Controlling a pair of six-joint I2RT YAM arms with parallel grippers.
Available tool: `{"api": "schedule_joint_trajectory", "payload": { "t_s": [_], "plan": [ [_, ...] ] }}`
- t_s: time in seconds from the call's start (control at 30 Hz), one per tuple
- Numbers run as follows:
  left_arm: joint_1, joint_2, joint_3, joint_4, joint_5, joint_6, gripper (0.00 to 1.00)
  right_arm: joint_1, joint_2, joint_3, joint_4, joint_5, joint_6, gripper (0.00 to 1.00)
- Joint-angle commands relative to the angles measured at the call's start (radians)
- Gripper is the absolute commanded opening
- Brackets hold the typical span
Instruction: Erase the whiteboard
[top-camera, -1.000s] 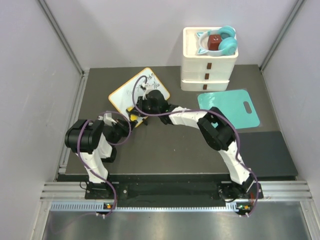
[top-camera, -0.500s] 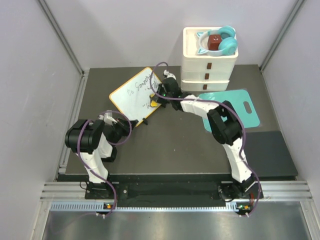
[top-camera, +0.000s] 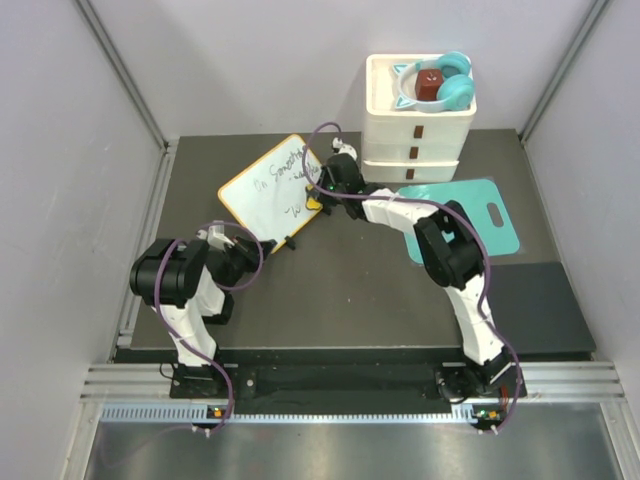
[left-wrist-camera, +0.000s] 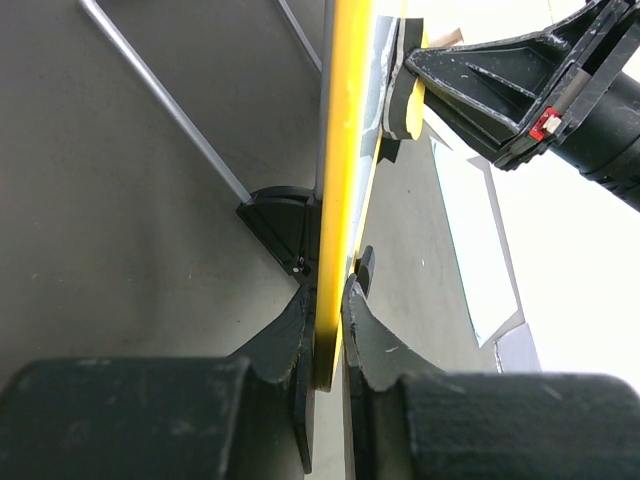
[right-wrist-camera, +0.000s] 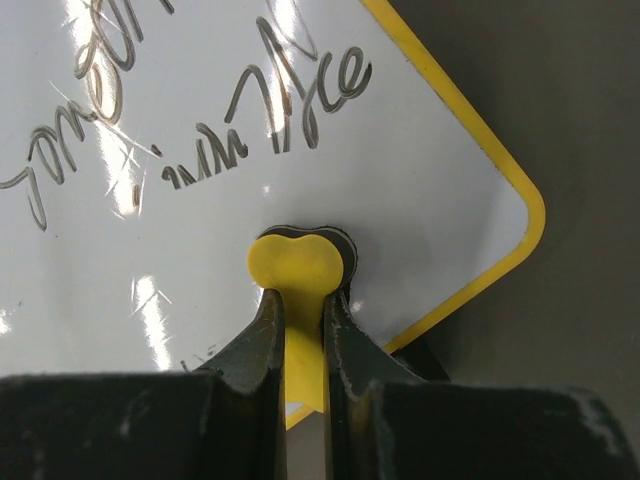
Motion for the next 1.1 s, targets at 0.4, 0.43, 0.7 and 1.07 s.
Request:
{"api": "schedule_joint_trajectory", "payload": {
  "t_s": [0.4, 0.43, 0.7, 1.07],
  "plan": [
    [-0.001, 0.032, -0.024, -0.031, 0.008, 0.026, 0.00, 0.180, 0.118, -0.097, 0.177, -0.182, -0.009, 0.00],
    [-0.001, 0.033, -0.024, -0.031, 0.010, 0.026, 0.00, 0.183, 0.121, -0.099, 0.166, -0.170, -0.006, 0.00],
    [-0.001, 0.033, -0.025, -0.027, 0.015, 0.027, 0.00, 0.215, 0.081, -0.169, 0.120, -0.051, 0.014, 0.00],
    [-0.001, 0.038, -0.027, -0.008, 0.028, 0.027, 0.00, 0.181, -0.023, -0.362, 0.216, 0.067, -0.023, 0.00]
  ]
}}
